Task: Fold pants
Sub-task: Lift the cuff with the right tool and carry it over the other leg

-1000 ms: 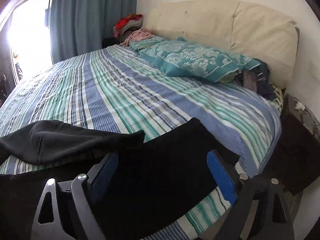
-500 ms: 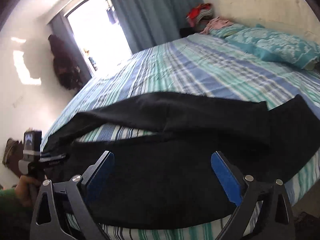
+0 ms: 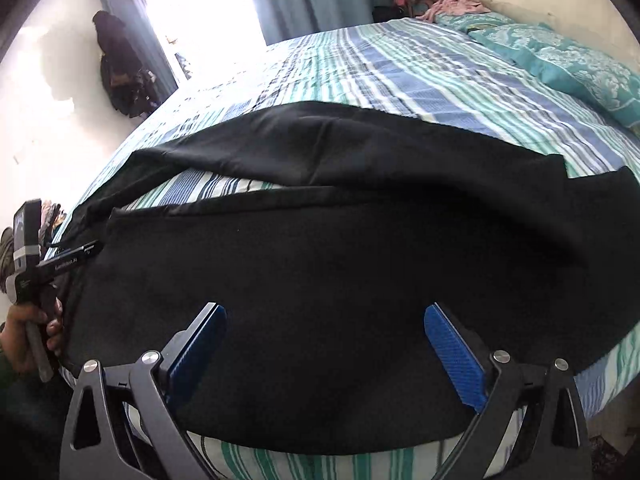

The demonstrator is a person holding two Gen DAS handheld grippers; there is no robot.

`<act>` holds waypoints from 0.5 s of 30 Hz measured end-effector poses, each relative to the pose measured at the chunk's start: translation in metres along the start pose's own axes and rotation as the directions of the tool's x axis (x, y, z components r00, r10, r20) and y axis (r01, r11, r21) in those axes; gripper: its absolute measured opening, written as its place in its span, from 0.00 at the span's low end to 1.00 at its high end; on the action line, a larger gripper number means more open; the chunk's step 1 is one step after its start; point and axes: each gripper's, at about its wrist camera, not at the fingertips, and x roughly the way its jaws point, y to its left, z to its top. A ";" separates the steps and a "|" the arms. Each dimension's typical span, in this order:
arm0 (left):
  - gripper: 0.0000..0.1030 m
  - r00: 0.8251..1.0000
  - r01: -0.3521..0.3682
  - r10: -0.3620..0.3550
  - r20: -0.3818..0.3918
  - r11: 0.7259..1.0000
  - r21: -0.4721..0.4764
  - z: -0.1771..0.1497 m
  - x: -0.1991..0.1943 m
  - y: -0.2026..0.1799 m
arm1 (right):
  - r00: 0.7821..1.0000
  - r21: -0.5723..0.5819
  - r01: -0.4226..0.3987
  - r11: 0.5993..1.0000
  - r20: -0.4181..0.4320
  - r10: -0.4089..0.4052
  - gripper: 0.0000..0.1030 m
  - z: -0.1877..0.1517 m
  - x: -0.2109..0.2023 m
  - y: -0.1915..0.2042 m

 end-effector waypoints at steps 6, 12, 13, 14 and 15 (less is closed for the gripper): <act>1.00 1.000 0.011 -0.011 0.017 1.000 -0.011 -0.006 -0.002 0.002 | 0.985 0.477 -0.103 0.873 0.170 0.024 0.94 -0.013 -0.037 -0.100; 1.00 1.000 0.009 -0.009 0.019 1.000 -0.011 -0.007 -0.003 0.001 | 0.931 0.625 -0.356 0.695 0.303 0.204 0.93 -0.008 -0.015 -0.135; 1.00 1.000 0.008 -0.008 0.019 1.000 -0.010 -0.007 -0.003 0.001 | 0.936 0.642 -0.337 0.689 0.305 0.174 0.93 -0.004 -0.012 -0.137; 1.00 1.000 0.006 -0.005 0.018 1.000 -0.010 -0.007 -0.003 0.000 | 0.940 0.652 -0.315 0.690 0.312 0.136 0.93 0.000 -0.011 -0.138; 1.00 1.000 0.002 -0.002 0.018 1.000 -0.009 -0.007 -0.004 0.000 | 0.941 0.661 -0.299 0.689 0.323 0.098 0.93 0.004 -0.012 -0.141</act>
